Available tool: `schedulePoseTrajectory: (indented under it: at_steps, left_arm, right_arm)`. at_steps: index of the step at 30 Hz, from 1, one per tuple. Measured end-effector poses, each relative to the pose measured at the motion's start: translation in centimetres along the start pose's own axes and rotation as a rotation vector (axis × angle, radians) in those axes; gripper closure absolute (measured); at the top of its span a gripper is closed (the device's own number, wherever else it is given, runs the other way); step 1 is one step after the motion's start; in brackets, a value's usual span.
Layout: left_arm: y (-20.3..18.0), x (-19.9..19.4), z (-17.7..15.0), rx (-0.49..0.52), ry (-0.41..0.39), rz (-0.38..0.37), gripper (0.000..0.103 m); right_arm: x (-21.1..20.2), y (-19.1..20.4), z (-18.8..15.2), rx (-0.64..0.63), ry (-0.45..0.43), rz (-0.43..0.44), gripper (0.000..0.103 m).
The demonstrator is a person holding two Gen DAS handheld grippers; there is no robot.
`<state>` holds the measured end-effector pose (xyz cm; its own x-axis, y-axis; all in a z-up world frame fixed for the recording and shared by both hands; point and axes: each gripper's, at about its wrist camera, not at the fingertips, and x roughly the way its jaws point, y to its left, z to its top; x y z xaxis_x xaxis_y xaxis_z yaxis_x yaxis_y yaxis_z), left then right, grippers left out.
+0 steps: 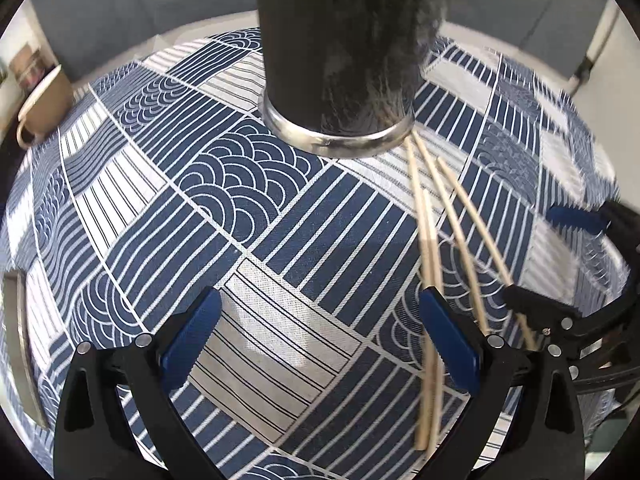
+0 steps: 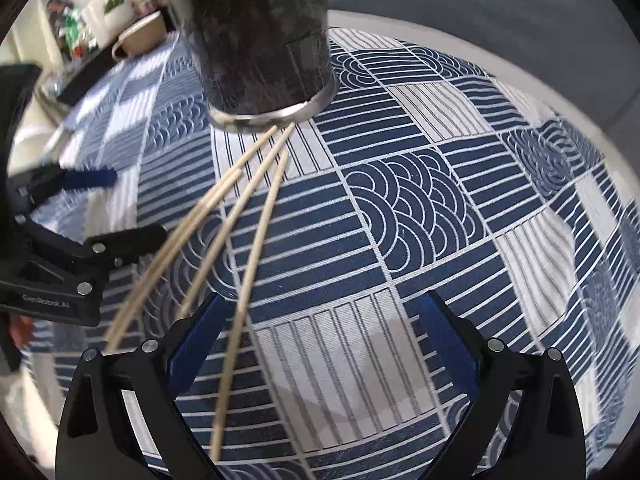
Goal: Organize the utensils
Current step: 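Lower both open tools toward the remaining sticks on the cloth, then close the left gripper on a stick while the right gripper grasps another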
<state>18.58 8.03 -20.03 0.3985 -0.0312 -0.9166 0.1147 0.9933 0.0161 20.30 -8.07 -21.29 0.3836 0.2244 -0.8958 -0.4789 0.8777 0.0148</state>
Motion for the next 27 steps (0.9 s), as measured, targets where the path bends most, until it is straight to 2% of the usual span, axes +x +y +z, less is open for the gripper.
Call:
schedulePoseTrajectory:
  at_steps: [10, 15, 18, 22, 27]
  left_arm:
    - [-0.4, -0.3, 0.3, -0.013, -0.009, -0.026, 0.006]
    - [-1.4, -0.1, 0.2, 0.034, 0.000, -0.003, 0.005]
    - [-1.1, 0.1, 0.3, 0.023, 0.010, -0.009, 0.005]
    - [-1.0, 0.3, 0.6, 0.021, 0.021, 0.008, 0.004]
    - [-1.1, 0.3, 0.5, -0.005, 0.033, 0.018, 0.004]
  right_arm:
    - [-0.4, -1.2, -0.4, 0.004, -0.005, -0.003, 0.008]
    - [-0.3, -1.3, -0.2, -0.001, 0.002, 0.000, 0.007]
    - [-0.4, -1.2, -0.2, -0.003, 0.007, 0.000, 0.007]
    - [0.0, -1.1, 0.4, 0.007, 0.054, -0.005, 0.007]
    - [0.7, -1.1, 1.9, 0.018, 0.164, -0.012, 0.007]
